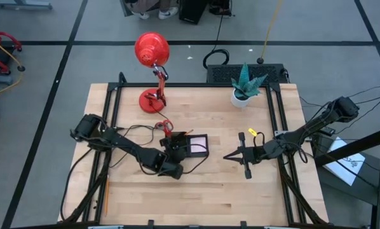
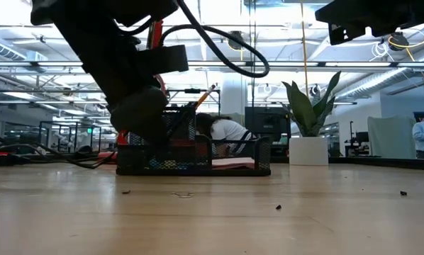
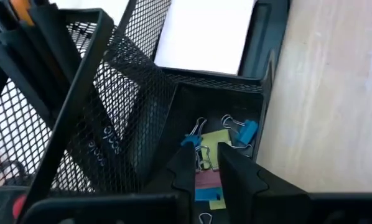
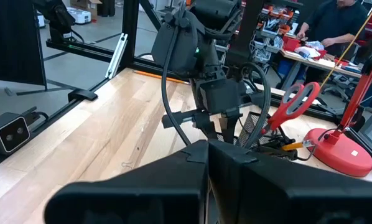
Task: Pick and place office supplies into organizer
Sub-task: Put the pink binder clip into the black desk organizer
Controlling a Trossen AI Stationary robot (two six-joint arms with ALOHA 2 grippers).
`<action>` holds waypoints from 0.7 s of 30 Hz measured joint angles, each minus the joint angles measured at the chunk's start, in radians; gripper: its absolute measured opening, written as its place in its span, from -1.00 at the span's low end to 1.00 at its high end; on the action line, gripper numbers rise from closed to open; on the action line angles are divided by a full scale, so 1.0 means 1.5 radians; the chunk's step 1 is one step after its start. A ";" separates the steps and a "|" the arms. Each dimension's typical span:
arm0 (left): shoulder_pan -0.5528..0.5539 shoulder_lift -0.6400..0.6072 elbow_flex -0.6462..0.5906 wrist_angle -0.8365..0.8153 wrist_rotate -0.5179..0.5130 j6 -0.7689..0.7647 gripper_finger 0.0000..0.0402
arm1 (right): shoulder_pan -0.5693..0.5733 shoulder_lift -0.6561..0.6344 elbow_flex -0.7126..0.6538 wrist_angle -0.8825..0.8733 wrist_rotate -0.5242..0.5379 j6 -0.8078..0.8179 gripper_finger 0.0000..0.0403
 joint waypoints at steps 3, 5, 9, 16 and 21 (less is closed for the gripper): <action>0.001 0.000 0.000 0.007 0.010 0.000 -0.69 | 0.000 0.000 0.000 0.008 0.000 0.000 -1.00; 0.001 0.000 0.000 0.006 0.010 -0.005 -0.59 | 0.000 0.000 0.000 0.012 0.000 0.000 -1.00; 0.001 0.000 0.000 0.005 0.007 -0.002 -0.37 | 0.000 0.000 0.000 0.014 -0.001 0.000 -0.99; -0.011 -0.002 0.000 0.007 -0.034 0.021 -0.19 | 0.000 0.000 0.000 0.016 -0.002 0.000 -0.99; -0.024 -0.015 0.013 0.008 -0.067 0.072 -0.19 | 0.000 0.000 0.000 0.016 -0.002 0.000 -1.00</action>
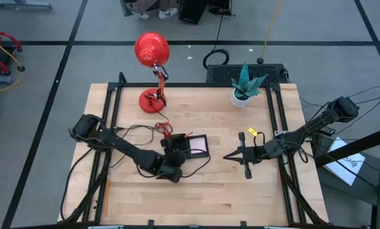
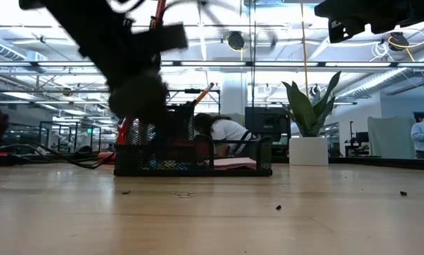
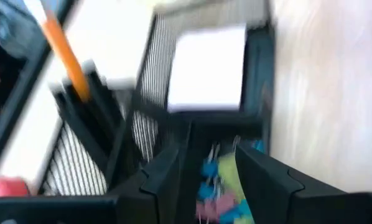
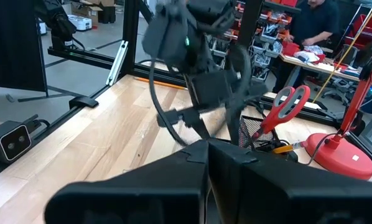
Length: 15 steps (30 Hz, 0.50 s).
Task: Pick and place office supplies into organizer
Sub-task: Put the pink binder clip into the black desk organizer
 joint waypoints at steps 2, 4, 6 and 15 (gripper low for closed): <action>-0.006 -0.001 0.018 0.004 -0.014 0.027 -0.19 | 0.000 0.000 0.000 0.000 0.000 0.000 -0.99; -0.014 -0.006 0.037 -0.006 -0.018 0.066 -0.19 | 0.000 0.000 0.000 0.000 0.000 0.000 -0.98; -0.023 -0.009 0.065 0.009 -0.012 0.097 -0.19 | 0.000 0.000 0.000 0.000 0.000 0.000 -0.98; -0.076 -0.006 0.076 0.048 0.084 0.122 -0.77 | 0.000 0.000 0.000 0.000 0.001 0.002 -1.00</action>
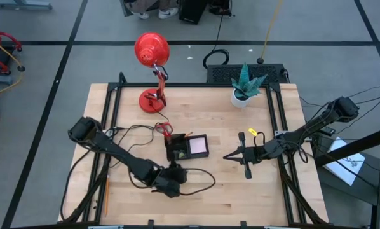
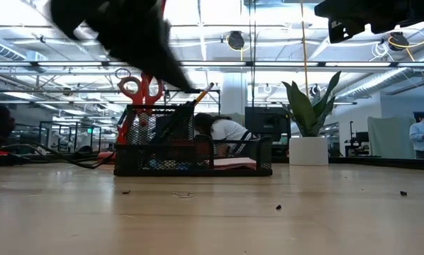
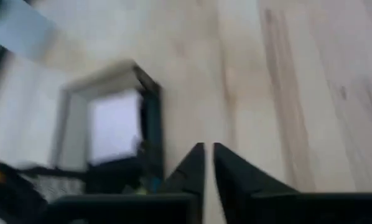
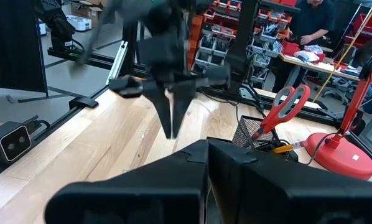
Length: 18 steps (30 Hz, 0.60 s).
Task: Pick and place office supplies into organizer
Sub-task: Put the pink binder clip into the black desk organizer
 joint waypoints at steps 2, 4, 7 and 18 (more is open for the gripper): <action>-0.004 0.002 -0.020 -0.004 0.033 -0.023 -0.94 | 0.000 0.000 0.000 0.000 0.000 0.000 -1.00; -0.004 0.002 -0.038 -0.001 0.056 -0.055 -0.94 | 0.000 0.000 0.000 0.000 0.000 0.000 -1.00; -0.003 0.002 -0.069 -0.001 0.054 -0.097 -0.93 | 0.000 0.000 0.000 0.000 0.000 0.000 -1.00; 0.029 0.002 -0.161 -0.001 0.048 -0.214 -0.98 | 0.000 0.000 0.000 0.000 0.001 0.005 -1.00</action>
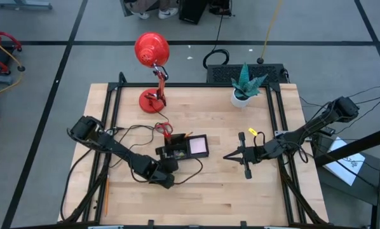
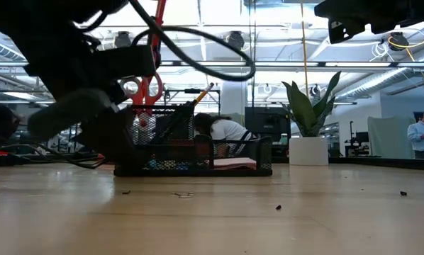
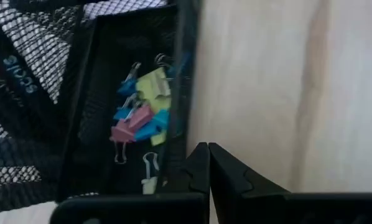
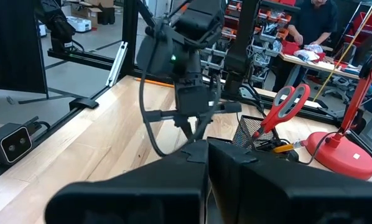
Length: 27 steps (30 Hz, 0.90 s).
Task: Pick and place office supplies into organizer
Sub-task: Put the pink binder clip into the black desk organizer, then return to Home Position
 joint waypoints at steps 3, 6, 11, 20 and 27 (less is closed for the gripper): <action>0.007 0.000 -0.007 0.001 -0.005 -0.002 -0.97 | 0.000 0.000 0.000 0.000 0.000 -0.003 -1.00; 0.012 0.000 -0.007 0.002 -0.013 0.008 -0.96 | 0.000 0.000 0.000 0.000 0.000 -0.006 -1.00; 0.012 0.000 -0.007 0.002 -0.035 0.020 -0.97 | 0.000 0.000 0.000 0.000 0.000 -0.007 -1.00; -0.036 0.000 0.042 0.046 -0.066 0.085 -0.97 | 0.000 0.000 0.000 0.000 0.000 -0.001 -1.00; -0.138 -0.001 0.154 0.080 -0.136 0.210 -0.98 | 0.000 0.000 0.000 0.000 0.001 -0.001 -1.00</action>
